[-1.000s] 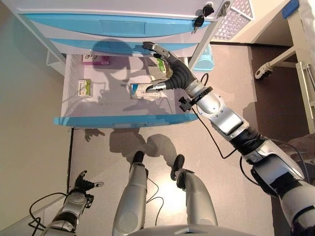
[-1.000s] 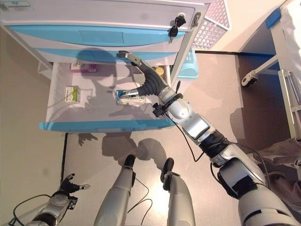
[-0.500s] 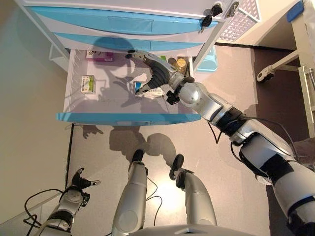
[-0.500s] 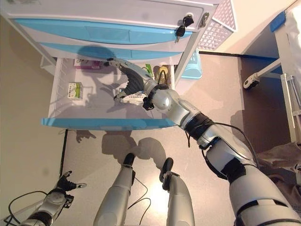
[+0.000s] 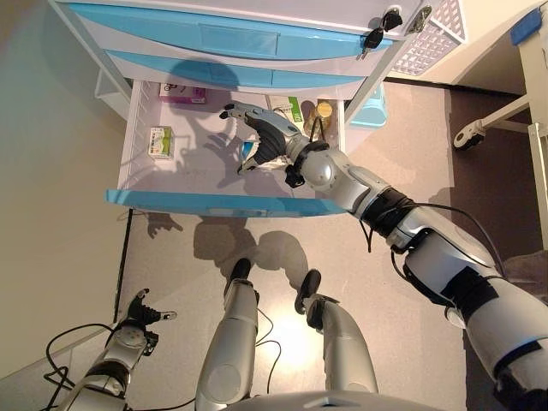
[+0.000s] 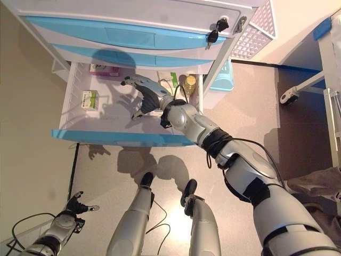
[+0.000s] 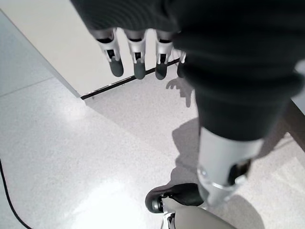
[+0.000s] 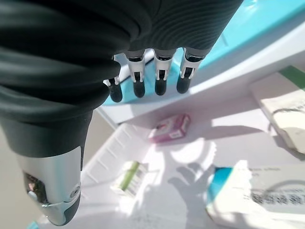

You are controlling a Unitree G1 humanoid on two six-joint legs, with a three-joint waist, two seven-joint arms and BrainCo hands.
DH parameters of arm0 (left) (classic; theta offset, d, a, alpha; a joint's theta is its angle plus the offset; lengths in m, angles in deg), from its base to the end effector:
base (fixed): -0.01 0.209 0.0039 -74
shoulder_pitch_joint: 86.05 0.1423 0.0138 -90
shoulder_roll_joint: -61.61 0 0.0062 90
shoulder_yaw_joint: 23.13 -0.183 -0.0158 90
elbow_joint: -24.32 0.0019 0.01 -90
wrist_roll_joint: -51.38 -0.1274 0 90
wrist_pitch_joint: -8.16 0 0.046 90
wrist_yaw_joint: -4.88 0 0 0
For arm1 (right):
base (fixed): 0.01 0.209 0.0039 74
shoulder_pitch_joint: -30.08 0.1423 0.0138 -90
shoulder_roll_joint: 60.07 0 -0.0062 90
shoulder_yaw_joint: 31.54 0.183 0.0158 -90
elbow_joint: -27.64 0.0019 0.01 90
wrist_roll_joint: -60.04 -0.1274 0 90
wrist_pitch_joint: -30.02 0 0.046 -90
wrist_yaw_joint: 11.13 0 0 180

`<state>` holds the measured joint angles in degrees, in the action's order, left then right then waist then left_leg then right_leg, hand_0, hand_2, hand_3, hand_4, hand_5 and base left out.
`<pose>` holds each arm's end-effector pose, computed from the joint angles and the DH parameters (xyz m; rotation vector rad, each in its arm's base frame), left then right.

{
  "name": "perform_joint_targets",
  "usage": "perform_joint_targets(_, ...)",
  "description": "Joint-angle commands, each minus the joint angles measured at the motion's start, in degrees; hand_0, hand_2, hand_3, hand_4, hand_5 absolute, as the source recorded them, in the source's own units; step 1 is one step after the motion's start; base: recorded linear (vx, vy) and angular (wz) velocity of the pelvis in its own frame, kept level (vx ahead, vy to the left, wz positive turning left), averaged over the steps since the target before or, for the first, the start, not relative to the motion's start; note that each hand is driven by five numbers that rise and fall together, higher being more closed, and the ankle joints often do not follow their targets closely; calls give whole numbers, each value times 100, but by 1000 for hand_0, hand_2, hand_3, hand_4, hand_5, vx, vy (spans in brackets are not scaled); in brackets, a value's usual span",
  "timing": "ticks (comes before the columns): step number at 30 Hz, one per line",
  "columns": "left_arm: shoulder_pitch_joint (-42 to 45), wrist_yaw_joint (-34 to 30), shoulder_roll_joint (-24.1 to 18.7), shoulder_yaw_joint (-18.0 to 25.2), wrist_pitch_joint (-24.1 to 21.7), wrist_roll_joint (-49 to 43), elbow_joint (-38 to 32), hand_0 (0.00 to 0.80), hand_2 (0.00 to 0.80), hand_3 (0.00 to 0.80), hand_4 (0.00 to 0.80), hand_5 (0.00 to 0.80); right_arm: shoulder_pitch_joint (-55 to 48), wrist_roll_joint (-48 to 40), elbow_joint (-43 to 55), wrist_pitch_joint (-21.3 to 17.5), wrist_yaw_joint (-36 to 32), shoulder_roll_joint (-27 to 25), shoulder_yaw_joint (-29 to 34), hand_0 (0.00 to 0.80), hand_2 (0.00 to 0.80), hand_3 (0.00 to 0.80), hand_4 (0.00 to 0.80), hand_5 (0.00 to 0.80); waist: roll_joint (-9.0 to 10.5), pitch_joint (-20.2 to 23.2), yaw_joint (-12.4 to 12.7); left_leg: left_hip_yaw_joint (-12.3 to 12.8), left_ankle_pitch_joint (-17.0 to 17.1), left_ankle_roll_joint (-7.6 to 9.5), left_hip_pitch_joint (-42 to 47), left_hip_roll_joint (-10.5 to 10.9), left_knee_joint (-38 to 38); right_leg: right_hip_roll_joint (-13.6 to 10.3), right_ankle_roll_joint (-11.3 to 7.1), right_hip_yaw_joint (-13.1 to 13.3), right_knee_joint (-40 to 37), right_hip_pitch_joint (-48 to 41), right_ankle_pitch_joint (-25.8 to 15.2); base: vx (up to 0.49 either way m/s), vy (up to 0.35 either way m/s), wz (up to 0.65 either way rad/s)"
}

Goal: Open the drawer and pick up the medicine

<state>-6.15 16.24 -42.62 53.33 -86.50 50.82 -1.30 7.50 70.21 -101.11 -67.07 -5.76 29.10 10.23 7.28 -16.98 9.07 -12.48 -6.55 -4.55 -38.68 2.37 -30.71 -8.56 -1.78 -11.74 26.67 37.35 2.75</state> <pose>0.1469 0.2969 -0.0473 0.7054 0.8332 0.2447 0.3283 -0.0488 0.1945 -1.0637 -0.6090 0.5317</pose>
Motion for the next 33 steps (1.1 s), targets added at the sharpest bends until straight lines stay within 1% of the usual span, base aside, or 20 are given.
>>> perform_joint_targets(1,-60,138,-125,-134,-3,-80,247,0,0,0,0,0,567,157,-283,-28,127,52,-75,0,0,0,0,0,9,-104,162,177,367,479,-80,393,305,-5,-292,30,139,-240,140,0,0,0)
perform_joint_targets(11,-159,163,-108,-221,12,-47,327,0,0,0,0,0,879,300,-1028,147,194,360,-52,0,0,0,0,0,10,-137,183,190,381,488,-74,412,325,-20,-299,47,92,-230,89,0,0,0)
perform_joint_targets(19,-236,174,-101,-346,20,11,387,0,0,0,0,0,1121,466,-1943,300,279,573,-14,0,0,0,0,0,-8,-160,257,172,397,497,-71,437,352,-34,-297,40,69,-244,56,0,0,0)
perform_joint_targets(32,-314,196,-74,-429,54,43,435,0,0,0,0,0,1268,655,-2337,413,328,684,-27,0,0,0,0,0,-37,-222,328,148,415,505,-112,445,334,-41,-293,29,100,-222,56,7,-2,0)
perform_joint_targets(33,-317,195,-62,-444,65,48,452,0,0,0,0,0,1262,741,-2406,434,306,702,-67,0,0,0,0,0,-29,-229,335,136,195,502,-51,441,248,-28,-335,65,192,-264,241,0,0,0)
